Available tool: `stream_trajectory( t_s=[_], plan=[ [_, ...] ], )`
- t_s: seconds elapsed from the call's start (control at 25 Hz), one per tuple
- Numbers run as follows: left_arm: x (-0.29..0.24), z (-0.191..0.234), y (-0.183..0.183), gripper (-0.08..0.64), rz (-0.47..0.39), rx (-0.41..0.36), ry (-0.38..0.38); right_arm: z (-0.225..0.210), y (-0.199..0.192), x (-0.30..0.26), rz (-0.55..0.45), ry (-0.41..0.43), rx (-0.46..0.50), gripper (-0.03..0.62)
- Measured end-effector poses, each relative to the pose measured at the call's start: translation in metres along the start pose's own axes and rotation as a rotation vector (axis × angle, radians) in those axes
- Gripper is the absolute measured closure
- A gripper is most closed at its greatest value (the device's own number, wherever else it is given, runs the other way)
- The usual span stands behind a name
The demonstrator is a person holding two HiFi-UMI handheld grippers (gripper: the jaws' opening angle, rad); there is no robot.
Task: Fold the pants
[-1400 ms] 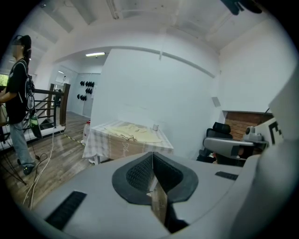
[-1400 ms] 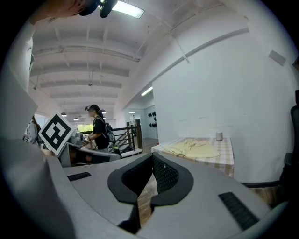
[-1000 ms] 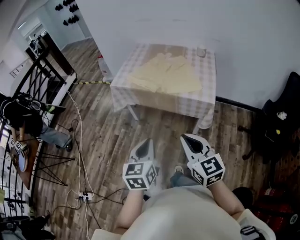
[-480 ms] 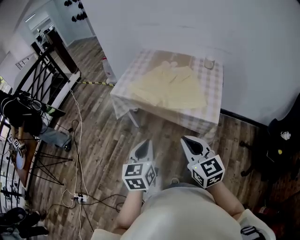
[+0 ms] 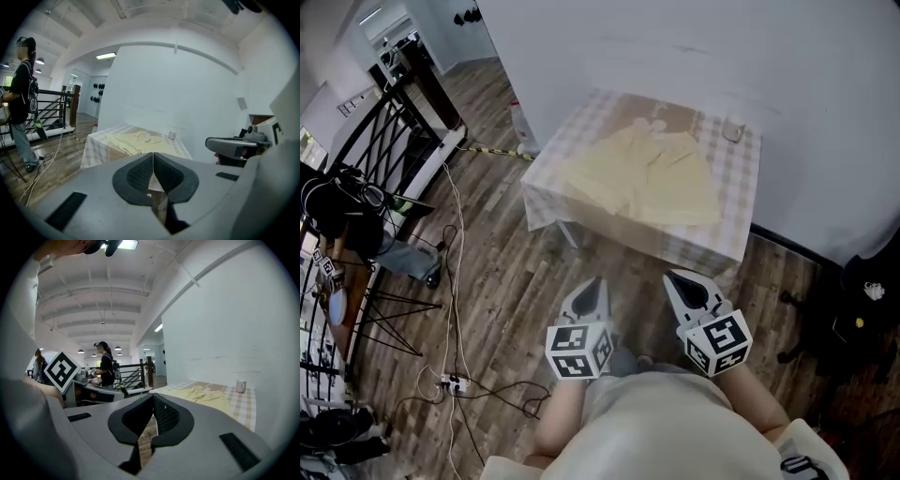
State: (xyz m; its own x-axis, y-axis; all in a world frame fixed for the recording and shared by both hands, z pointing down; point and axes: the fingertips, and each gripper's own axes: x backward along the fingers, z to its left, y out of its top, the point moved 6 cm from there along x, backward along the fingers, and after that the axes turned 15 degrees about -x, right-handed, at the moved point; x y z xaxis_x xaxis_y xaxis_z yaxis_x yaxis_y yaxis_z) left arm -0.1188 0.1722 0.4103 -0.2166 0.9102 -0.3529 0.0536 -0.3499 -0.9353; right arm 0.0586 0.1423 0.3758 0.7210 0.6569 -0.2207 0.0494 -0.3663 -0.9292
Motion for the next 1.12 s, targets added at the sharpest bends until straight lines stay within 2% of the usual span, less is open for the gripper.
stream_trajectory(
  t_s=[0.24,0.48,1.12],
  plan=[
    [-0.016,0.020,-0.006,0.554,0.022,0.025,0.020,-0.007,-0.002,-0.021,0.012,-0.002,-0.005,0.592],
    [-0.056,0.053,0.002,0.554,0.026,0.023,0.016,-0.026,0.009,-0.064,0.004,-0.021,-0.005,0.592],
    [-0.169,0.172,0.043,0.554,0.055,0.003,0.006,-0.055,0.059,-0.218,0.007,-0.035,-0.002,0.592]
  ],
)
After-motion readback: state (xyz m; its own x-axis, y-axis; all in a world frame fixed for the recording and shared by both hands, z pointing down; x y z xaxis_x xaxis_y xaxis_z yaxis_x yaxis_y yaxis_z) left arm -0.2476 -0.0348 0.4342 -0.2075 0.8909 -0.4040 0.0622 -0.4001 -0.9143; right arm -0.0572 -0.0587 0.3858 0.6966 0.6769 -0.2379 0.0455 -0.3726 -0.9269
